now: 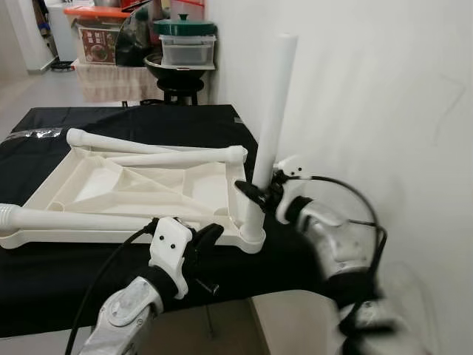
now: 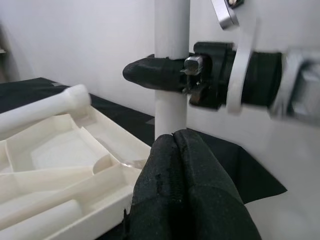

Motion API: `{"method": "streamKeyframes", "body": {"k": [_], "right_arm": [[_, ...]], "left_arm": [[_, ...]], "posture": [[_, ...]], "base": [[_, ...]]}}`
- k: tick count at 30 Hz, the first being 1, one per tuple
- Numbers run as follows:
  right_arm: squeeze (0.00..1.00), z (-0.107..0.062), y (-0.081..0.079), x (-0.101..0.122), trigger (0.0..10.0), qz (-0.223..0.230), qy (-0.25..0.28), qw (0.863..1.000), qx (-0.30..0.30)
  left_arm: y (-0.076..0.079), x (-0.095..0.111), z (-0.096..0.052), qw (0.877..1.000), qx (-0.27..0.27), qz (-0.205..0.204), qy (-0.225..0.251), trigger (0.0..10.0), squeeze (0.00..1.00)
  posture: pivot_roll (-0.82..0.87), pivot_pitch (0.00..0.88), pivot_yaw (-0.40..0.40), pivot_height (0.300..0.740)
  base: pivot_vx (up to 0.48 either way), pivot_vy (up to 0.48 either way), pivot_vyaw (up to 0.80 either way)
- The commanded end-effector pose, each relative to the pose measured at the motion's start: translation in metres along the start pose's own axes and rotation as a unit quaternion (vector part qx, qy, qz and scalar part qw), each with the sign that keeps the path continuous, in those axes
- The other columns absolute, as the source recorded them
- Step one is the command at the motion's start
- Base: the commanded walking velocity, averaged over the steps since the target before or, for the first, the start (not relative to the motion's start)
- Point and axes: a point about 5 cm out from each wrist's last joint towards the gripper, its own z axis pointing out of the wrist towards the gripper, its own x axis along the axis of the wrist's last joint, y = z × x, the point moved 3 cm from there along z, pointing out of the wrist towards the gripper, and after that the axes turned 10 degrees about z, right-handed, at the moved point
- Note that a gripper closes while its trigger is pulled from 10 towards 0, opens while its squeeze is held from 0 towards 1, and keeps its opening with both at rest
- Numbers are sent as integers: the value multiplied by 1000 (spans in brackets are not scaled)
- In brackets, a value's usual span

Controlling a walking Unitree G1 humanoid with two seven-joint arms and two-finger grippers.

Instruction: Building children table

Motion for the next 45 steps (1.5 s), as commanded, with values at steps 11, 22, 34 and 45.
{"method": "streamKeyframes", "body": {"k": [11,22,34,45], "right_arm": [[1000,22,21,-3,10000,-51,-49,997,-13],[1000,-5,62,12,10000,-61,-19,993,-100],[1000,-35,65,22,10000,-41,-3,998,-39],[0,-83,57,0,10000,-22,-27,999,-15]], "left_arm": [[-1,-4,1,1000,2,6,-9,10000,0],[-1,-4,0,1000,-3,2,-9,10000,0],[-4,-4,-2,1000,-2,5,-11,10000,0],[-25,3,-7,996,83,12,6,10000,0]], "posture": [[-21,0,-89,740],[-44,0,-76,740],[-43,0,-68,740],[-66,10,-55,740]], "base": [[0,0,0],[0,0,0],[0,0,0],[0,0,0]]}}
